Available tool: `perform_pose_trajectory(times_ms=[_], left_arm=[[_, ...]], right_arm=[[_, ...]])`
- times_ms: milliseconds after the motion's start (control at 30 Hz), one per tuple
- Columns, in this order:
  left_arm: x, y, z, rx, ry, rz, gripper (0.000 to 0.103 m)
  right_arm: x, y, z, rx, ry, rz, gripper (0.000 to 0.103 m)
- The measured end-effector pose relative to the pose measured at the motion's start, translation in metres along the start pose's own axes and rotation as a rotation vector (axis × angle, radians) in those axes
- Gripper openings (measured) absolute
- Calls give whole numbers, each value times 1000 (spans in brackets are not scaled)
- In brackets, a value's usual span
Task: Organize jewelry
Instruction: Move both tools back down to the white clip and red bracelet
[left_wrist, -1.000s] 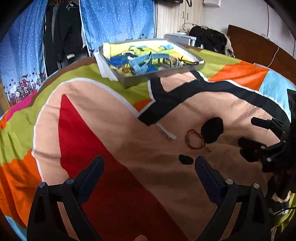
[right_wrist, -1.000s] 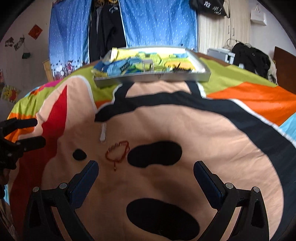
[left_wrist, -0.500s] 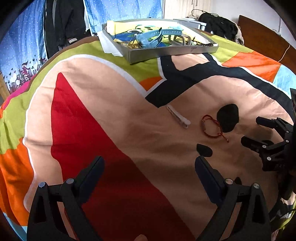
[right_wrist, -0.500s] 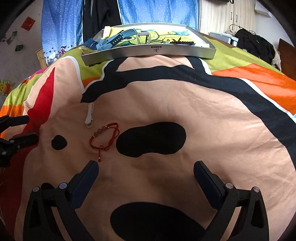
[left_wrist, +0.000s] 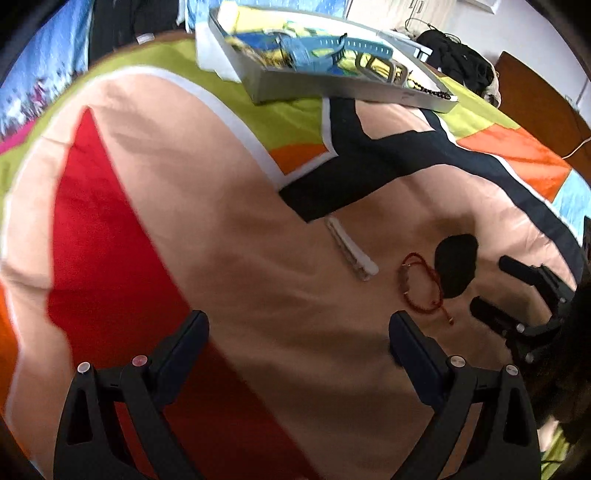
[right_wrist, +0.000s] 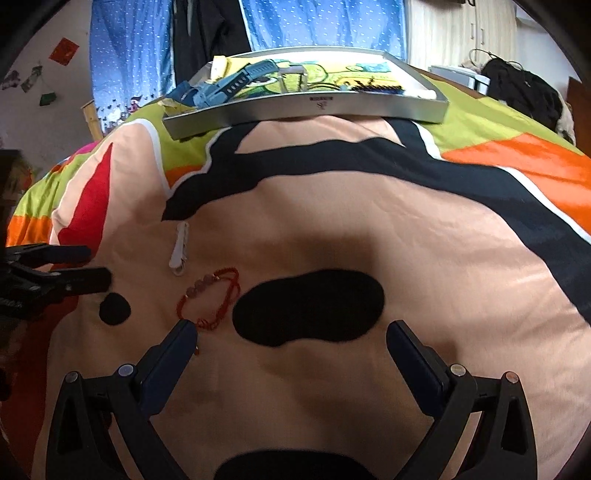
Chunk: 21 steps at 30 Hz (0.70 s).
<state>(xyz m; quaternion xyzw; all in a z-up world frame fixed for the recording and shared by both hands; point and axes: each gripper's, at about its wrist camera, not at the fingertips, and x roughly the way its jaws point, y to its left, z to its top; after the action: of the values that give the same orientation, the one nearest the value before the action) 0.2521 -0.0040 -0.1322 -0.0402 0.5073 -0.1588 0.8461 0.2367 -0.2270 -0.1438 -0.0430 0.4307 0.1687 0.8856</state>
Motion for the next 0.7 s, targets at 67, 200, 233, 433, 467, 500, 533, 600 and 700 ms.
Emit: perform_pose_trajectory(times_ms=[67,200,233,433,467,500,533,600,700], left_arm=[[4,2,5,-23,13,-39,95],[12,3,16,-55,17,-73,95],[15,4,20,-64,17,-77,95],[24,2,38,-88,4,-81,87],[24,1,39,-83,-1,-76,83],[25,-1,40,-76,-7,-68,81],[26,-2,41,-68,-12,-64,77],[26,-2,42,-59,-28,-66,70],[28,-3,42,-55,-46,-76,59]], right_arm=[[3,2,3,-14,-1,5,103],[13,6,8,-39,19,21,103],[16,7,9,-45,27,25,102],[34,12,14,-76,79,52,75],[38,12,14,-77,89,62,70],[39,12,14,-78,95,67,68],[41,13,13,-80,100,72,67],[42,13,13,-83,102,79,66],[43,12,11,-81,100,80,66]])
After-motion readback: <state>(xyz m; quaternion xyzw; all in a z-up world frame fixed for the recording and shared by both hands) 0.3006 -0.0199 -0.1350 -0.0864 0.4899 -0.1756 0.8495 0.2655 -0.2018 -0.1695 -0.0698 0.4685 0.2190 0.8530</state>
